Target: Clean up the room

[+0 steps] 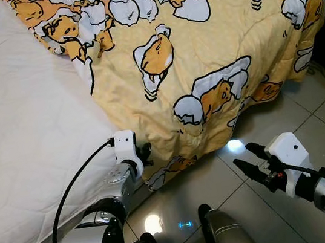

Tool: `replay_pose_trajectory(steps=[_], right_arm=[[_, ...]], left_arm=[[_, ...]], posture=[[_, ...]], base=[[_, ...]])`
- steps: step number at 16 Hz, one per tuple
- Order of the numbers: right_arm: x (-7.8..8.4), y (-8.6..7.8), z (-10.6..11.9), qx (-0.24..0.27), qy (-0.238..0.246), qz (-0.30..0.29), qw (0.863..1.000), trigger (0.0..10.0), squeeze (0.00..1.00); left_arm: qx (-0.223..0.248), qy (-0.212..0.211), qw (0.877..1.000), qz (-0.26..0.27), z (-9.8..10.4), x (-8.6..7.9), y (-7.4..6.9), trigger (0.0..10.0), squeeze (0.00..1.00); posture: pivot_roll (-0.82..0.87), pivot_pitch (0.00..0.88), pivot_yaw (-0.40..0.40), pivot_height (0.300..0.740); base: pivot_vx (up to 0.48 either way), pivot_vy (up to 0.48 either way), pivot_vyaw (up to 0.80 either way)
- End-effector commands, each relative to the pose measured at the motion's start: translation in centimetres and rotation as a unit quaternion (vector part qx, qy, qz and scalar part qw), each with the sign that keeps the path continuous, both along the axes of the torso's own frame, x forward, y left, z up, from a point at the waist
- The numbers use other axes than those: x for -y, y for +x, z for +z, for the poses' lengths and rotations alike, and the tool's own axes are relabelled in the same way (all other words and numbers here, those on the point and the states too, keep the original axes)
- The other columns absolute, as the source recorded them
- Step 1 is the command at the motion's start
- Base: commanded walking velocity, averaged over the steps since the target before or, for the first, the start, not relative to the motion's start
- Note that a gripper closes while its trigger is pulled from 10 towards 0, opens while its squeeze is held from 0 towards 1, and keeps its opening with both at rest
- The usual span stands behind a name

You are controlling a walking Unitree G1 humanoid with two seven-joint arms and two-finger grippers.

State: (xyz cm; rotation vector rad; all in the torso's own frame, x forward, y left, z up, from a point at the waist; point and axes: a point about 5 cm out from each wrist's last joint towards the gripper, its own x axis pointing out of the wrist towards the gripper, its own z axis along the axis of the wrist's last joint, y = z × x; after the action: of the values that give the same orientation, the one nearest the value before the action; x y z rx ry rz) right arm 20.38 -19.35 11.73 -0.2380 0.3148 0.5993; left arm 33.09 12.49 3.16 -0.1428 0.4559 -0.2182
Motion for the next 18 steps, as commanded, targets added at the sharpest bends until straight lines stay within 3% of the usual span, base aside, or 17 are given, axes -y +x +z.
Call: replay_pose_trajectory(steps=[1,3,5,18], right_arm=[[-0.8,-0.7,0.5,-0.007,0.034,0.029,0.999,10.0,0.0],[-1.8,-1.5,1.2,-0.029,0.088,0.09,0.992,10.0,0.0],[-2.3,-2.0,1.5,-0.04,0.109,0.117,0.986,10.0,0.0],[-2.4,-1.3,0.8,-0.039,0.1,0.107,0.988,10.0,0.0]], left_arm=[[-0.016,0.0,1.0,-0.001,-0.6,-0.1,-0.4,0.0,0.0],[-0.017,-0.002,1.0,-0.002,-0.6,-0.1,-0.5,0.0,0.0],[-0.018,-0.001,1.0,-0.003,-0.7,-0.2,-0.5,0.0,0.0],[0.0,-0.012,0.999,-0.037,-0.6,0.2,-0.7,0.0,0.0]], posture=[[-0.45,0.296,0.052,0.74],[-0.44,0.294,0.056,0.74],[-0.44,0.293,0.058,0.74],[-0.37,0.261,0.089,0.74]], base=[[0.0,0.0,0.0],[0.0,0.0,0.0],[0.0,0.0,0.0],[0.0,0.0,0.0]])
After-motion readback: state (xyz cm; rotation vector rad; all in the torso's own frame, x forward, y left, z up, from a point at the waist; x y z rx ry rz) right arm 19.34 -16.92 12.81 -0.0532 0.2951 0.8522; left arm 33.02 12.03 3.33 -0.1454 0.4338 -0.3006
